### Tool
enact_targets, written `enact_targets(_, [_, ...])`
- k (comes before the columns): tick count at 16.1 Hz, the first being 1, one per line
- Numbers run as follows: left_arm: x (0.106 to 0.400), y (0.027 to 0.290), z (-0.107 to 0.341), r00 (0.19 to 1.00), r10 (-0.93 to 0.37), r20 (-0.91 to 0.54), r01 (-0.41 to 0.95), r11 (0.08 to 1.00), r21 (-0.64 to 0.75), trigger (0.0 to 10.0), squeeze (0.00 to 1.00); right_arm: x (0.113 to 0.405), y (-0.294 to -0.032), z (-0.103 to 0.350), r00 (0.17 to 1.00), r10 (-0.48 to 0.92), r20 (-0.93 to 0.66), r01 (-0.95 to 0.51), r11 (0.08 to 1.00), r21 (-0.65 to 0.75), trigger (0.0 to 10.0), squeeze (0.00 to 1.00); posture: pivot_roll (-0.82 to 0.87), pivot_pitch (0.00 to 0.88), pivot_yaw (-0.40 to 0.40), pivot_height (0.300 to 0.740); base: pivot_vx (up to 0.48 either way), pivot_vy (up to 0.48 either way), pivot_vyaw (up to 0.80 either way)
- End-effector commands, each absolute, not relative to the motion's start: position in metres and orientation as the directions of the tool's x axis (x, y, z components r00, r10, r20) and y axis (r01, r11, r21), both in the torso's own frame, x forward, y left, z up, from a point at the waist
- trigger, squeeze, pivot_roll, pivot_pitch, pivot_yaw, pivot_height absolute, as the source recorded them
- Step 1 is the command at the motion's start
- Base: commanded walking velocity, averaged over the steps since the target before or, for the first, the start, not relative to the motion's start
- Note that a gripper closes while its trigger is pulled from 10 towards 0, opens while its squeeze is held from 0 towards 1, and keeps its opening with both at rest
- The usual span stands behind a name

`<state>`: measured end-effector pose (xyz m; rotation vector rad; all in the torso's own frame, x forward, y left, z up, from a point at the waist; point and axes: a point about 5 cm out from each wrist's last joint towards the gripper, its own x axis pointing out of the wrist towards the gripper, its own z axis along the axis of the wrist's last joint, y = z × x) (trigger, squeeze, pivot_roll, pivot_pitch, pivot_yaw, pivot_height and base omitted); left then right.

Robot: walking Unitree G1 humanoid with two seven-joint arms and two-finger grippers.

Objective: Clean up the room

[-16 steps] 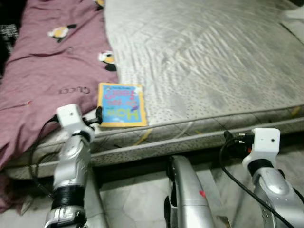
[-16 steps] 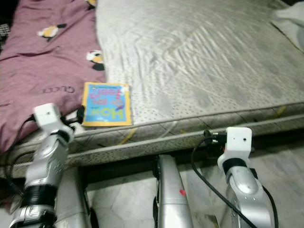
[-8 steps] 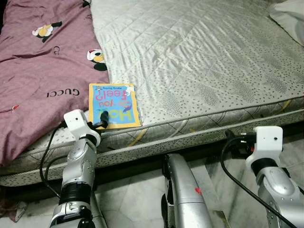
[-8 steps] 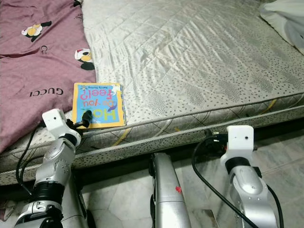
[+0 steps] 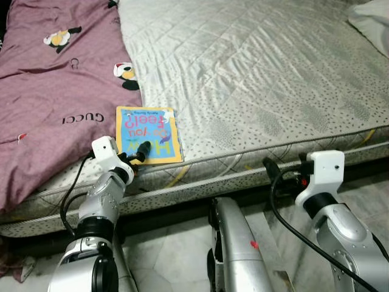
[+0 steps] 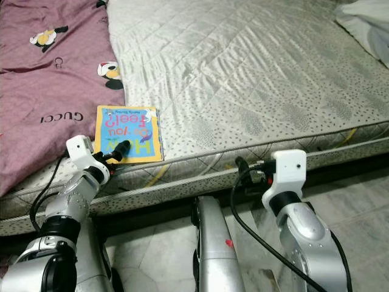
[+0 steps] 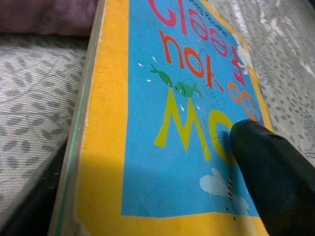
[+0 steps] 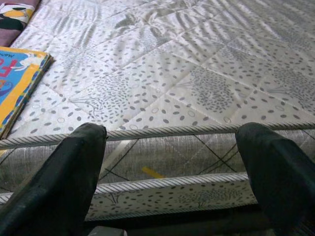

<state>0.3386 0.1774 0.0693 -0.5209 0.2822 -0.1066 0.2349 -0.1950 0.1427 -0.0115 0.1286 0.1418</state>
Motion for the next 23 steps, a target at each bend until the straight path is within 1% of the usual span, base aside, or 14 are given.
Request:
enact_targets(1, [0.335, 0.170, 0.059, 0.935, -0.220, -0.279, 0.040, 0.845, -0.533, 0.0, 0.00, 0.234, -0.196, 0.145, 0.982, 0.140, -0.129, -0.143, 0.990, -0.016, 10.0, 0.00, -0.29, 0.143, -0.062, 0.484, 0.000, 0.000, 0.00])
enact_targets(6, [0.336, 0.172, 0.059, 0.923, -0.273, -0.273, 0.069, 0.812, -0.580, 0.0, 0.00, 0.242, -0.194, 0.144, 0.981, 0.150, -0.126, -0.154, 0.988, -0.025, 10.0, 0.00, -0.26, 0.119, -0.059, 0.484, 0.000, 0.000, 0.00])
enact_targets(9, [0.337, 0.174, 0.060, 0.923, -0.273, -0.270, 0.073, 0.815, -0.575, 0.0, 0.00, 0.247, -0.191, 0.144, 0.981, 0.157, -0.114, -0.161, 0.986, -0.033, 10.0, 0.00, -0.26, 0.109, -0.054, 0.484, 0.000, 0.000, 0.00])
enact_targets(11, [0.341, 0.176, 0.065, 0.927, -0.283, -0.247, 0.100, 0.819, -0.565, 0.0, 0.00, 0.248, -0.190, 0.144, 0.981, 0.159, -0.109, -0.164, 0.986, -0.037, 10.0, 0.00, -0.26, 0.102, -0.046, 0.484, 0.000, 0.000, 0.00])
enact_targets(14, [0.345, 0.173, 0.070, 0.926, -0.299, -0.230, 0.130, 0.825, -0.550, 0.0, 0.00, 0.252, -0.189, 0.143, 0.984, 0.150, -0.099, -0.155, 0.987, -0.045, 10.0, 0.00, -0.25, 0.087, -0.036, 0.484, 0.000, 0.000, 0.00])
enact_targets(18, [0.348, 0.169, 0.074, 0.917, -0.333, -0.221, 0.169, 0.824, -0.541, 0.0, 0.00, 0.258, -0.181, 0.141, 0.983, 0.167, -0.081, -0.170, 0.985, -0.041, 10.0, 0.00, -0.23, 0.067, -0.025, 0.484, 0.000, 0.000, 0.00])
enact_targets(21, [0.350, 0.171, 0.078, 0.922, -0.326, -0.209, 0.173, 0.829, -0.531, 0.0, 0.00, 0.261, -0.177, 0.139, 0.982, 0.175, -0.074, -0.177, 0.984, -0.035, 10.0, 0.00, -0.20, 0.050, -0.029, 0.484, 0.000, 0.000, 0.00])
enact_targets(23, [0.354, 0.168, 0.089, 0.934, -0.324, -0.153, 0.207, 0.836, -0.508, 0.0, 0.00, 0.266, -0.162, 0.137, 0.960, 0.271, -0.065, -0.269, 0.962, 0.043, 10.0, 0.00, -0.16, 0.031, -0.027, 0.484, 0.000, 0.000, 0.00])
